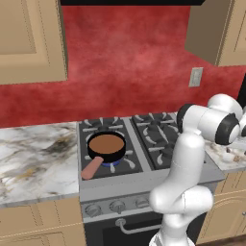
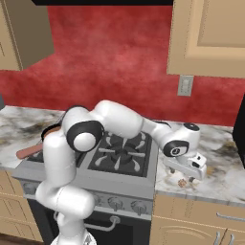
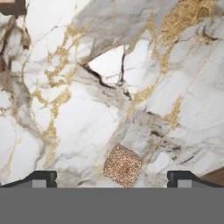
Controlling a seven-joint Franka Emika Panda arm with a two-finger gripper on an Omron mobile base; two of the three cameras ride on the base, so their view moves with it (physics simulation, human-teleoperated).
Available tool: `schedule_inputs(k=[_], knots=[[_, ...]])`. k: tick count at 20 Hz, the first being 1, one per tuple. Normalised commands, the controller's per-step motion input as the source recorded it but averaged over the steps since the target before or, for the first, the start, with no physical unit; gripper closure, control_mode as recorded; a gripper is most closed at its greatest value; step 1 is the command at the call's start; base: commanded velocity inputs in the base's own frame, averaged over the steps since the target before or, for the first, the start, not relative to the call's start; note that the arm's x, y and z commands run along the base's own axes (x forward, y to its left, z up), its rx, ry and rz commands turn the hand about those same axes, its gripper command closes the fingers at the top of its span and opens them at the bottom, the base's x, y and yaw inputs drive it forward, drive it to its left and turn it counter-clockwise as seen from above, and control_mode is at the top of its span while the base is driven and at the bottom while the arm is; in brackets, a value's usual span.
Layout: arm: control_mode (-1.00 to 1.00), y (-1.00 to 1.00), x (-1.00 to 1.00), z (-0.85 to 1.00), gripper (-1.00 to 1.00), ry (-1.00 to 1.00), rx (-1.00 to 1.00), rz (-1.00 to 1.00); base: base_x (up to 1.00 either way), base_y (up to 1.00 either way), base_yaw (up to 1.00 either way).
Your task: Pick up the sugar cube(s) and place them in the saucepan with hot chocolate.
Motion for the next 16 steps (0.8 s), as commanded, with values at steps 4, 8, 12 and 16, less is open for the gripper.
schedule_inputs(k=[4,8,12,16], knots=[[-1.00,-0.03,0.00,0.00,-1.00,0.00,0.02,0.00,0.00,0.00,0.00],[-1.00,0.00,-0.04,0.00,-1.00,0.00,0.02,0.00,0.00,0.00,0.00],[-1.00,0.00,-0.19,-0.06,-1.00,0.00,0.01,0.00,0.00,0.00,0.00],[-1.00,0.00,-0.19,-0.10,-1.00,0.00,0.00,0.00,0.00,0.00,0.00]])
